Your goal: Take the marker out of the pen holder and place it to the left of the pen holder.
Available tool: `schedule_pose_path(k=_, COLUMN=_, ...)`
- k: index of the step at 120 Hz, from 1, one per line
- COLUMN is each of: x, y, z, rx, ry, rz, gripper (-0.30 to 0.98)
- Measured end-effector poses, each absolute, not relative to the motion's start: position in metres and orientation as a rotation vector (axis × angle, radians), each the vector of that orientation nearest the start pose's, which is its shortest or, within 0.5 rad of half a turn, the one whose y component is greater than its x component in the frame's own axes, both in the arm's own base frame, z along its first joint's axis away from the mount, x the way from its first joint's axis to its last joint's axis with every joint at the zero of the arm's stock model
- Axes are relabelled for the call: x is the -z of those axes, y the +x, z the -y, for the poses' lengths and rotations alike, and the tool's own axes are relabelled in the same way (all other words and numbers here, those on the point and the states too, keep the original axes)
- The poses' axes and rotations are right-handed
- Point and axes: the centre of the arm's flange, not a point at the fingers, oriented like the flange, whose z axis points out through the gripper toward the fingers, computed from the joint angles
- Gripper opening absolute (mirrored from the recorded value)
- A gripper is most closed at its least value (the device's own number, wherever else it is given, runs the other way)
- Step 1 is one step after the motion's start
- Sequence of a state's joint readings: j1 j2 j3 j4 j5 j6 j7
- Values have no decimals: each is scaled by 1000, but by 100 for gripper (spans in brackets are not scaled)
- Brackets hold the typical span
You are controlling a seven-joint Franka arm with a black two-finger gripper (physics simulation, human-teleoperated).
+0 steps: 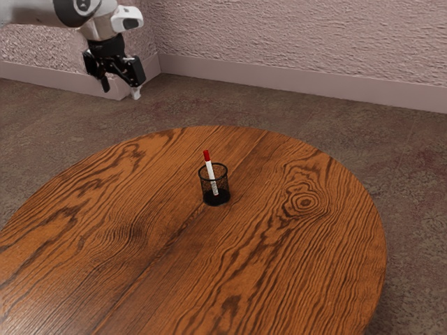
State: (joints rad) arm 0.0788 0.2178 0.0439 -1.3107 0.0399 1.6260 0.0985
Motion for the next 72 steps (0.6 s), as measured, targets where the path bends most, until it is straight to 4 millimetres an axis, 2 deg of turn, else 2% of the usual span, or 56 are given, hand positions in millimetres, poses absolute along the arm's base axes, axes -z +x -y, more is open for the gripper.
schedule_pose_path(k=16, x=-590, y=641, z=-75, rx=87, ry=-3084, rz=4, gripper=69)
schedule_pose_path(k=29, x=-534, y=661, z=-77, rx=-4, ry=-3091, rz=-11, gripper=69)
schedule_pose_path(k=55, x=-443, y=692, z=-83, rx=-63, ry=-3126, rz=11, gripper=69)
schedule_pose_path(k=63, x=-424, y=705, z=-81, rx=-19, ry=-3162, rz=34, gripper=68)
schedule_pose_path(k=72, x=-417, y=725, z=-79, rx=79, ry=-3190, rz=54, gripper=65)
